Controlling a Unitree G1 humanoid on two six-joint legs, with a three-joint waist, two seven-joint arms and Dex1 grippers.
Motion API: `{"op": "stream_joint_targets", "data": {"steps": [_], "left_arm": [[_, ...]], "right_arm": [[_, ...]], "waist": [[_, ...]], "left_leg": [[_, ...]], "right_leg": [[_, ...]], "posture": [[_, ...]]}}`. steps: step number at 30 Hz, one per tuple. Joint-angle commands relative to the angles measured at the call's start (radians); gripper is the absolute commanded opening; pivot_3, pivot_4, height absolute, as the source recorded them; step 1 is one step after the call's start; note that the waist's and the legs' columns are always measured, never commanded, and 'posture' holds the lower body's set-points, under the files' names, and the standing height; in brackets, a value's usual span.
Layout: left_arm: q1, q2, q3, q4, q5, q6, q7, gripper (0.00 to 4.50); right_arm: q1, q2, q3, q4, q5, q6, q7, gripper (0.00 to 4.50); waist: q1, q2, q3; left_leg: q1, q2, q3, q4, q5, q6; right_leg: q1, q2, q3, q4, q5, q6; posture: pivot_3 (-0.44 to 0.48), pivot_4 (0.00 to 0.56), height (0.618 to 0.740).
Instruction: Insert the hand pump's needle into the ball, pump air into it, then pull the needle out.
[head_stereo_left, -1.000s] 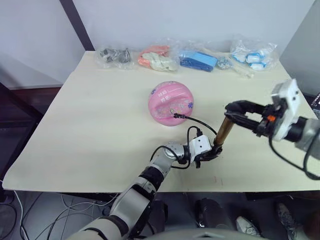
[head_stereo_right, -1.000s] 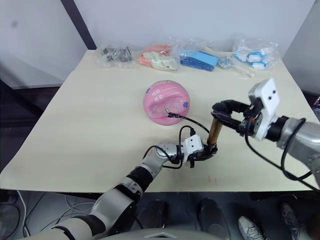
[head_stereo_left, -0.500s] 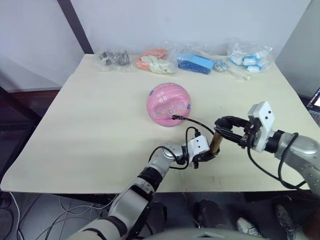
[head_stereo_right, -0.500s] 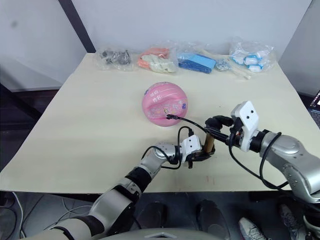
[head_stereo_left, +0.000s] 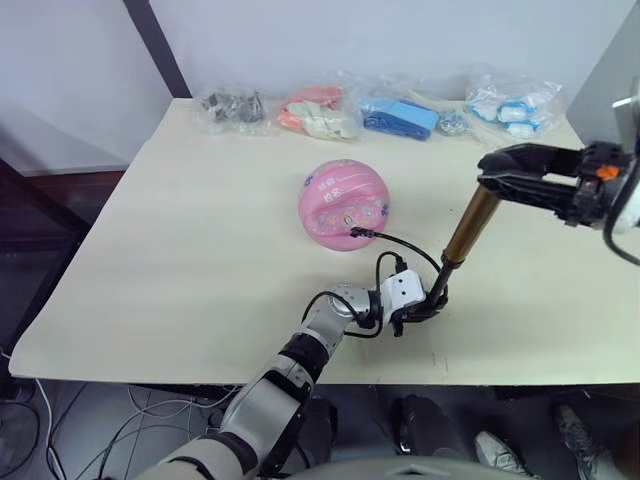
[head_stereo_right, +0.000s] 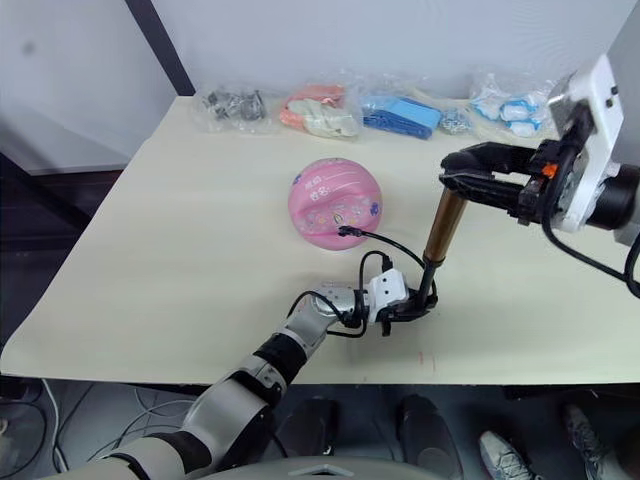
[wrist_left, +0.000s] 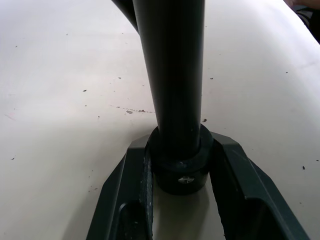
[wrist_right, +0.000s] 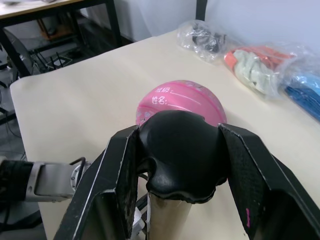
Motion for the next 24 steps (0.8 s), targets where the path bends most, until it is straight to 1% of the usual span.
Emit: {"op": "stream_joint_targets", "data": {"steps": [1, 3, 5, 7, 11, 15, 17, 18, 21, 24], "left_arm": [[0.024, 0.014, -0.034, 0.048, 0.035, 0.014, -0.011, 1.08], [0.023, 0.014, -0.034, 0.049, 0.036, 0.013, -0.01, 1.08], [0.024, 0.014, -0.034, 0.048, 0.036, 0.014, -0.009, 1.08], [0.023, 0.015, -0.033, 0.048, 0.036, 0.014, -0.009, 1.08], [0.025, 0.02, -0.032, 0.042, 0.033, 0.019, -0.011, 1.08], [0.025, 0.023, -0.032, 0.038, 0.032, 0.024, -0.011, 1.08], [0.025, 0.023, -0.033, 0.039, 0.032, 0.026, -0.01, 1.08], [0.025, 0.024, -0.033, 0.038, 0.032, 0.026, -0.01, 1.08], [0.023, 0.024, -0.032, 0.039, 0.031, 0.029, -0.008, 1.08], [0.024, 0.025, -0.033, 0.038, 0.031, 0.029, -0.008, 1.08]], "right_arm": [[0.007, 0.003, -0.04, -0.019, -0.02, -0.036, -0.031, 1.94], [0.099, 0.035, -0.006, -0.049, -0.081, -0.059, -0.025, 1.94], [0.198, 0.079, 0.045, -0.076, -0.152, -0.097, -0.023, 1.94], [0.301, 0.1, 0.122, -0.094, -0.258, -0.151, -0.001, 1.94], [0.425, 0.174, 0.247, -0.066, -0.408, -0.259, 0.029, 1.94], [0.495, 0.248, 0.371, 0.007, -0.555, -0.349, 0.052, 1.94], [0.524, 0.292, 0.423, 0.047, -0.604, -0.385, 0.064, 1.94], [0.531, 0.308, 0.447, 0.061, -0.632, -0.4, 0.07, 1.94], [0.536, 0.328, 0.469, 0.064, -0.678, -0.423, 0.085, 1.94], [0.535, 0.315, 0.443, 0.033, -0.692, -0.427, 0.103, 1.94]], "waist": [[0.0, 0.0, 0.0], [0.0, -0.001, -0.001], [0.0, -0.006, -0.003], [-0.001, -0.006, -0.004], [-0.005, -0.009, -0.008], [-0.007, -0.013, -0.011], [-0.008, -0.014, -0.012], [-0.009, -0.014, -0.012], [-0.01, -0.017, -0.017], [-0.012, -0.018, -0.02]], "left_leg": [[0.0, 0.0, 0.0, 0.0, 0.0, 0.0], [0.0, 0.0, 0.0, 0.0, 0.0, 0.0], [0.001, 0.0, -0.001, 0.0, 0.0, 0.0], [0.001, 0.0, 0.0, 0.0, 0.0, 0.0], [0.004, 0.0, 0.0, 0.0, 0.0, 0.0], [0.01, 0.004, 0.0, 0.0, 0.0, 0.0], [0.021, 0.005, 0.0, -0.004, 0.0, 0.0], [0.021, 0.005, 0.0, -0.004, 0.0, 0.0], [0.022, 0.007, -0.001, -0.004, 0.0, 0.0], [0.022, 0.007, -0.001, -0.004, 0.0, 0.0]], "right_leg": [[0.0, 0.0, 0.0, 0.0, 0.0, 0.0], [0.0, 0.0, 0.0, 0.0, 0.0, 0.0], [0.001, 0.0, -0.001, 0.0, 0.0, 0.0], [0.002, 0.001, -0.001, 0.0, 0.0, 0.0], [0.004, 0.001, 0.0, 0.001, 0.0, 0.001], [0.009, 0.004, -0.001, 0.001, -0.002, 0.004], [0.019, 0.006, -0.001, -0.001, -0.004, 0.003], [0.019, 0.006, -0.001, -0.001, -0.004, 0.003], [0.019, 0.008, -0.001, -0.001, -0.004, 0.003], [0.019, 0.008, -0.001, -0.001, -0.004, 0.003]], "posture": [[0.0, 0.15, 0.74], [0.0, 0.15, 0.74], [0.0, 0.15, 0.74], [0.0, 0.15, 0.74], [0.0, 0.15, 0.74], [0.0, 0.15, 0.74], [0.0, 0.15, 0.74], [0.0, 0.15, 0.74], [0.0, 0.15, 0.74], [0.0, 0.15, 0.74]]}}
